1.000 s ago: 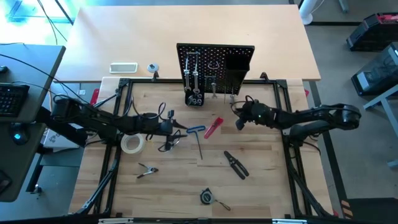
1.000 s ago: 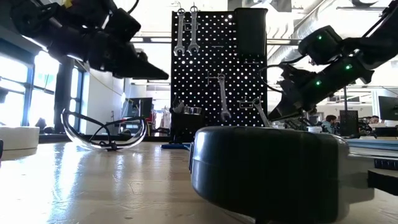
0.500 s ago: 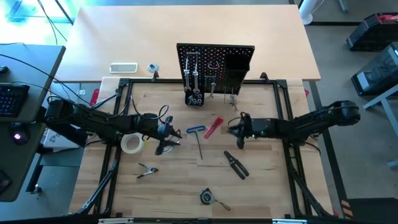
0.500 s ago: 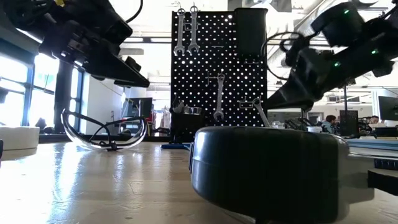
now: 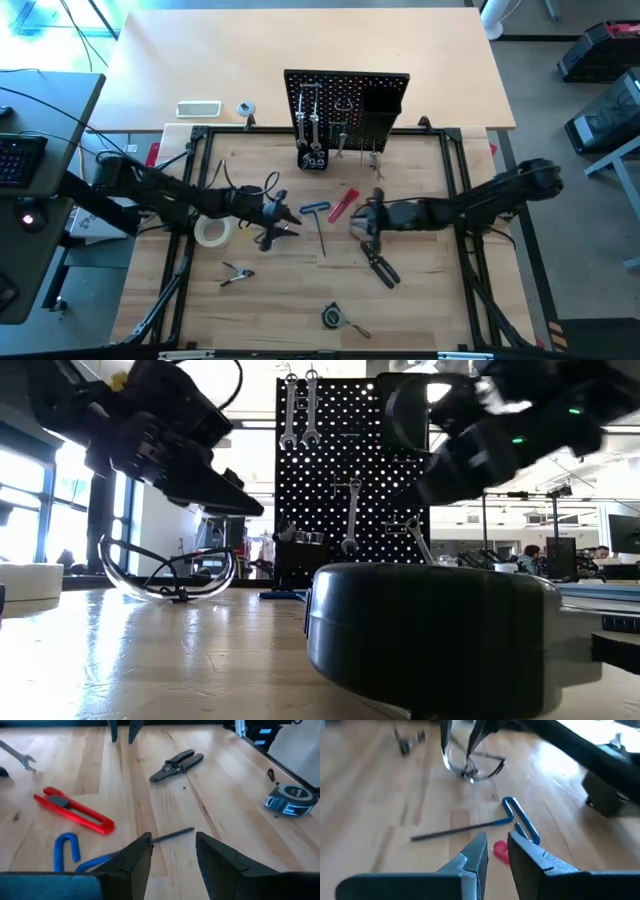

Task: Hang tools onto peg board
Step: Put the utility knife blade into the top black bin on the peg board

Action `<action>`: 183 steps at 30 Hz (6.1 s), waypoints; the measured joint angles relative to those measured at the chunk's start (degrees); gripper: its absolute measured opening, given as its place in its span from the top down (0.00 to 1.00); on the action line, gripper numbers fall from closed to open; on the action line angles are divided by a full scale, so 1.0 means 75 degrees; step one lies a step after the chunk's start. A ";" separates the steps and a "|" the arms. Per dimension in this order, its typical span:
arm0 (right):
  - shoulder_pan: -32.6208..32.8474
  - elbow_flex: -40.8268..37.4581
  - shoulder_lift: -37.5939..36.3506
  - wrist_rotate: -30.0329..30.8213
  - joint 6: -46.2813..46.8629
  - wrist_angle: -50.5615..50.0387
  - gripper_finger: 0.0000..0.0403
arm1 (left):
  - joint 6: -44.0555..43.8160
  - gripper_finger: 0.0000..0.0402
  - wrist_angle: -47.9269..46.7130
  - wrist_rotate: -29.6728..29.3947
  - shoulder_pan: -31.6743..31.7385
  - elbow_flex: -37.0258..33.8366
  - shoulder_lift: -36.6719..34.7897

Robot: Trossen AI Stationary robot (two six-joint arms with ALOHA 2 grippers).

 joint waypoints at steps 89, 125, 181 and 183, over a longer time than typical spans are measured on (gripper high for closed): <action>-0.0293 0.5063 0.0784 -0.1585 -0.2535 -0.1568 0.94 | 0.1058 0.64 0.5826 -0.0617 -0.0014 0.0450 0.0704; -0.0193 0.5065 0.0369 -0.0470 -0.2343 -0.1732 0.81 | 0.1540 0.90 0.3687 -0.0443 0.0141 0.1615 0.0576; -0.3894 0.8181 -0.1834 -0.2214 -0.2812 -0.5740 0.91 | 0.1568 0.43 -0.5849 -0.1624 -0.0523 0.3576 -0.1397; -0.4156 0.8675 -0.1564 -0.2240 -0.2657 -0.6549 0.91 | 0.1563 0.43 -0.6078 -0.1641 -0.0605 0.3576 -0.1397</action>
